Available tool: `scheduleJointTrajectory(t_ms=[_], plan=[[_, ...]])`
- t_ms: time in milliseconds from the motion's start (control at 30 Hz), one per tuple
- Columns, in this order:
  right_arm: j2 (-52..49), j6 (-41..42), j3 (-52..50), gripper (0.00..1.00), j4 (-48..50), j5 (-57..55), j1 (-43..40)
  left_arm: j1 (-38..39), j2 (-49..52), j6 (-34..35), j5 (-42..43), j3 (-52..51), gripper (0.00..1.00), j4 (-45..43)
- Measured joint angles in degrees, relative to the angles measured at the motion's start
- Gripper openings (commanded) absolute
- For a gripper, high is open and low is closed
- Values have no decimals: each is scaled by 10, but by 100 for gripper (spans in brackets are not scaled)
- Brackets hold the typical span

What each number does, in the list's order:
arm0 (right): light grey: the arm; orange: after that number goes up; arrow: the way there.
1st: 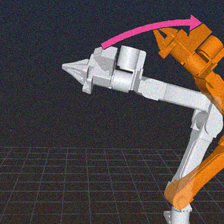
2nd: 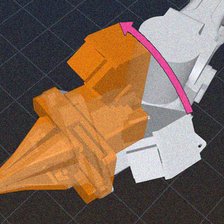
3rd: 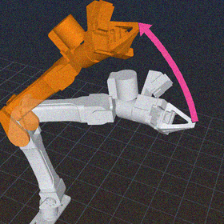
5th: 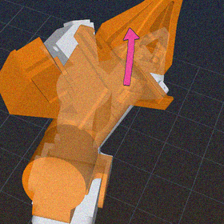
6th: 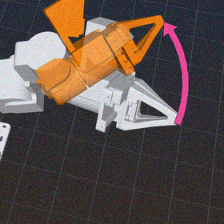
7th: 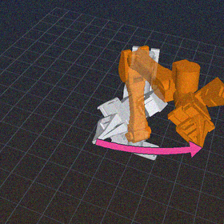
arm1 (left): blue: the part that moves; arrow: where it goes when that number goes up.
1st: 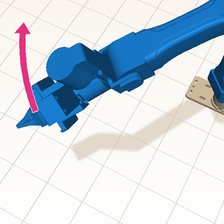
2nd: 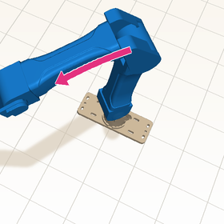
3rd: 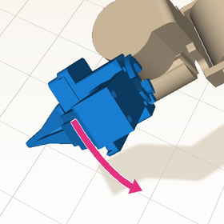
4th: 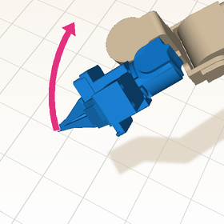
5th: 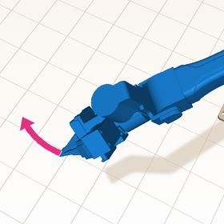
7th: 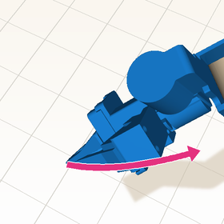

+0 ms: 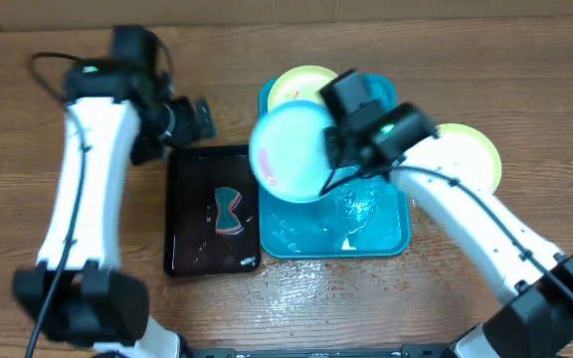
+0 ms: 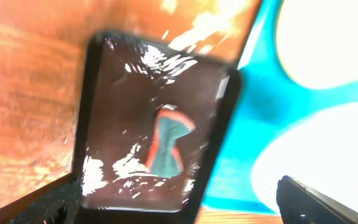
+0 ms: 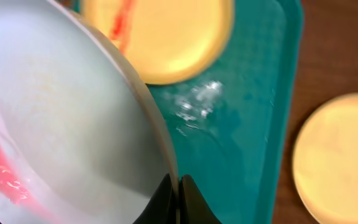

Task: Clean dirty plates on tray and stack at the side
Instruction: 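Lift the blue plate with the right gripper and tilt it over the black tray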

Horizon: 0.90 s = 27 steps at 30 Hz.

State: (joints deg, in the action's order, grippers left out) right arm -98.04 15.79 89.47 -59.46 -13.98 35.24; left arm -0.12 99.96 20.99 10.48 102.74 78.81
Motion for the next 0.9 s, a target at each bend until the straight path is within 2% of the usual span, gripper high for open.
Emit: scheduleJointTrajectory(t_ms=[333, 900], plan=[[-9, -4, 0, 4, 52, -130, 164, -44, -68, 0, 43, 45, 100, 2], [-19, 14, 0, 4, 50, -387, 322, -44, -67, 0, 18, 45, 100, 5]])
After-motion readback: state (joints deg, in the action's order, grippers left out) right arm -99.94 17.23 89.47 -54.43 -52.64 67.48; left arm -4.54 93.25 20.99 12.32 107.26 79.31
